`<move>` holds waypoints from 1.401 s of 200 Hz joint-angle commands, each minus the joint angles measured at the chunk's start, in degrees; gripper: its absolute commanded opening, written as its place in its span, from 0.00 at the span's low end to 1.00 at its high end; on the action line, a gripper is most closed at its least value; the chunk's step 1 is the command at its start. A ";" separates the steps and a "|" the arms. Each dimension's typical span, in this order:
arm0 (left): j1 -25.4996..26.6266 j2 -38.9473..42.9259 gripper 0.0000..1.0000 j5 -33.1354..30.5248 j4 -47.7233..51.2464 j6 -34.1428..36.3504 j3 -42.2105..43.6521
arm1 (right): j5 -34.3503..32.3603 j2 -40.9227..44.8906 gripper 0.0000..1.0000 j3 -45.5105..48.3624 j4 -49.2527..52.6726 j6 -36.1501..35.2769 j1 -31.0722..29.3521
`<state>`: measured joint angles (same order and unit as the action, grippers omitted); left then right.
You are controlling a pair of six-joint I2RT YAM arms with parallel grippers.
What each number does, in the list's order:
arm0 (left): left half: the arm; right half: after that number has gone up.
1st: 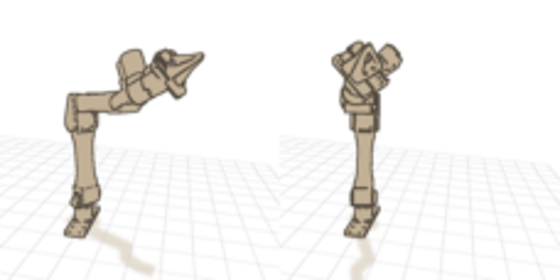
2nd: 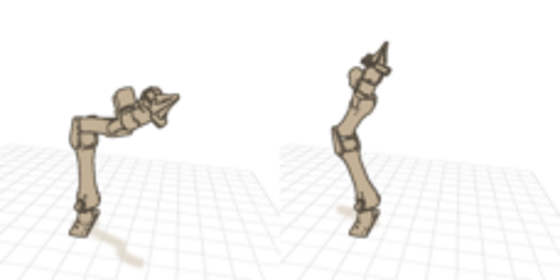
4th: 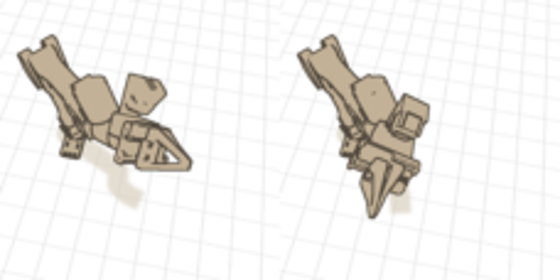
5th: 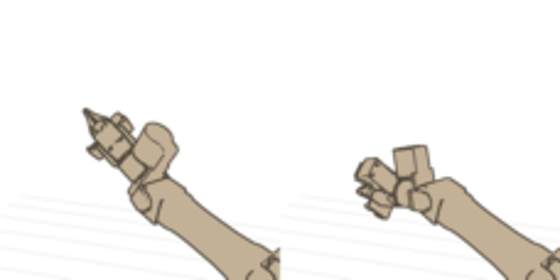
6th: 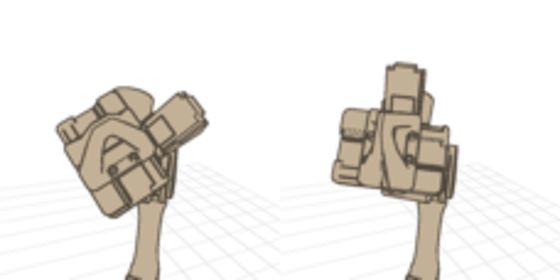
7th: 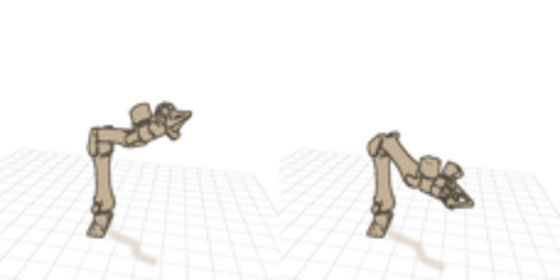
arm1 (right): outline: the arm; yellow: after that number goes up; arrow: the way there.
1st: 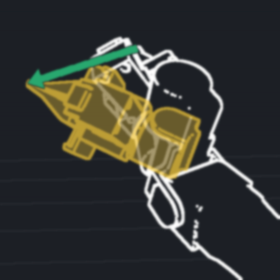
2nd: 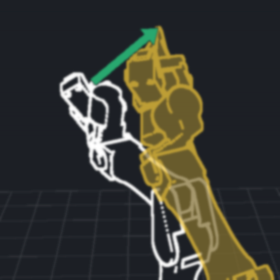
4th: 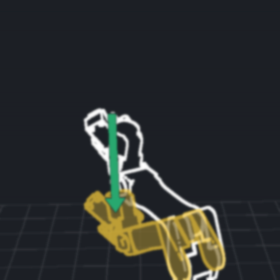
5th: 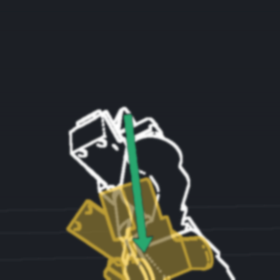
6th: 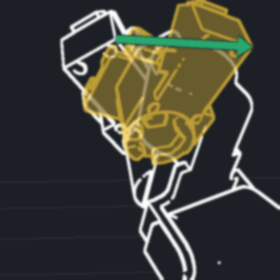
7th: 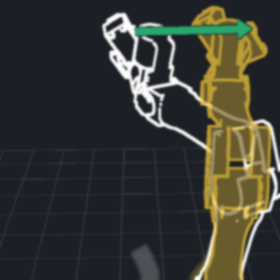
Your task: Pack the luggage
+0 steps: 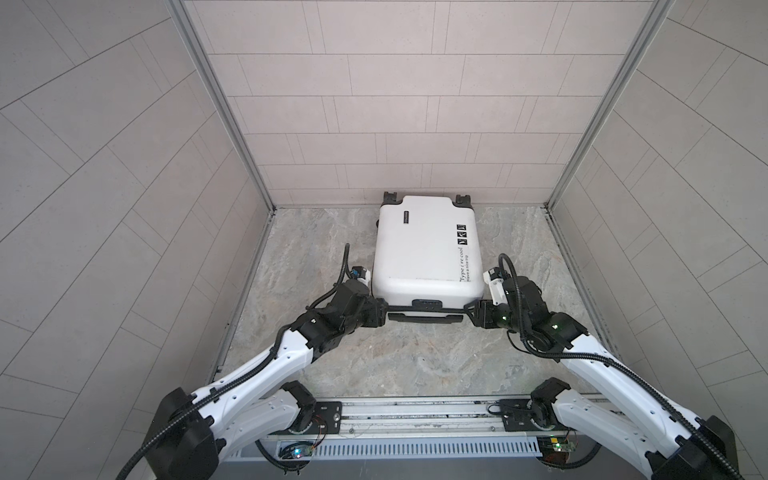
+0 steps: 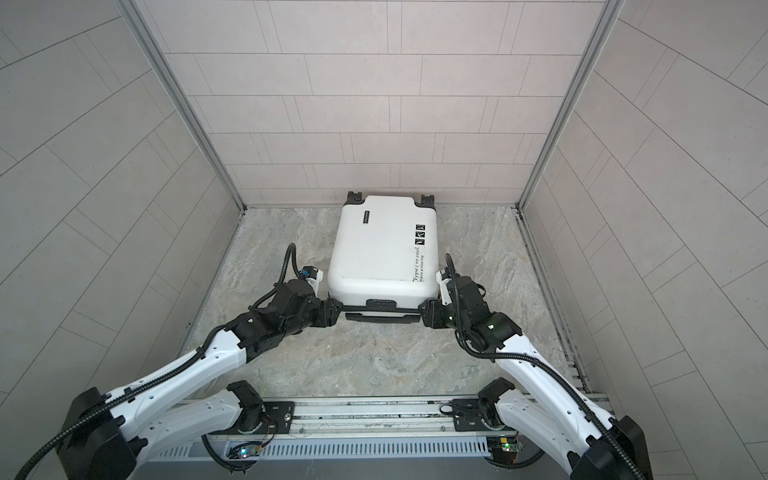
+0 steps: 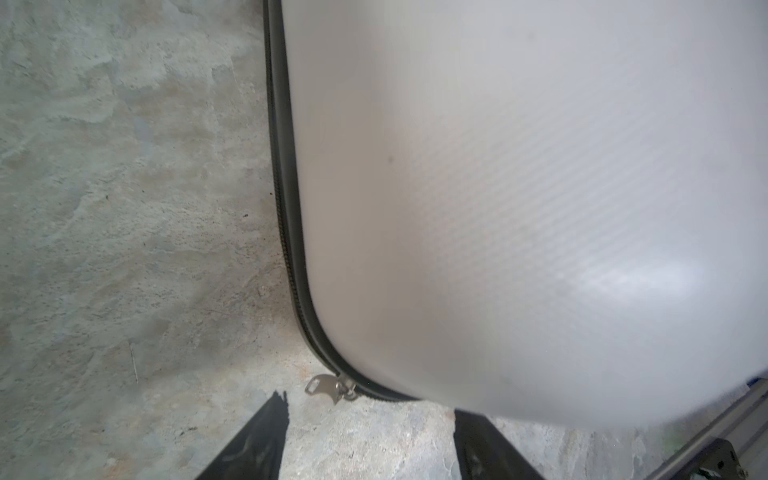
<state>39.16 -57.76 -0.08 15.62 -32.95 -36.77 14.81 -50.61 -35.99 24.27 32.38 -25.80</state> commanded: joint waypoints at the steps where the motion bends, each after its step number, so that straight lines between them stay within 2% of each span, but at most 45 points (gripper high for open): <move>1: 0.29 -0.98 0.70 -2.96 -3.74 0.52 -1.87 | -3.46 -1.22 0.64 -2.56 -2.49 0.30 0.14; 100: -0.95 -10.60 0.70 -0.05 -7.48 2.55 -7.66 | -4.17 -6.99 0.68 -6.51 -3.95 -2.50 2.59; 172: -1.84 -18.16 0.70 4.16 -6.44 7.95 -13.16 | -0.80 -12.92 0.69 -11.18 -2.52 -6.07 7.02; 211: -2.67 -15.73 0.70 3.40 -4.26 9.53 -10.70 | -0.39 -11.10 0.69 -10.84 -1.16 -7.15 7.10; 280: -2.77 -6.84 0.68 4.43 -11.15 11.51 2.26 | -0.80 -6.65 0.69 -11.41 4.54 -10.27 7.56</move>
<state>36.75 -68.18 4.47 8.49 -23.11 -38.57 14.70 -59.18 -46.28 26.09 23.92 -18.65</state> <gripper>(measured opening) 0.680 0.692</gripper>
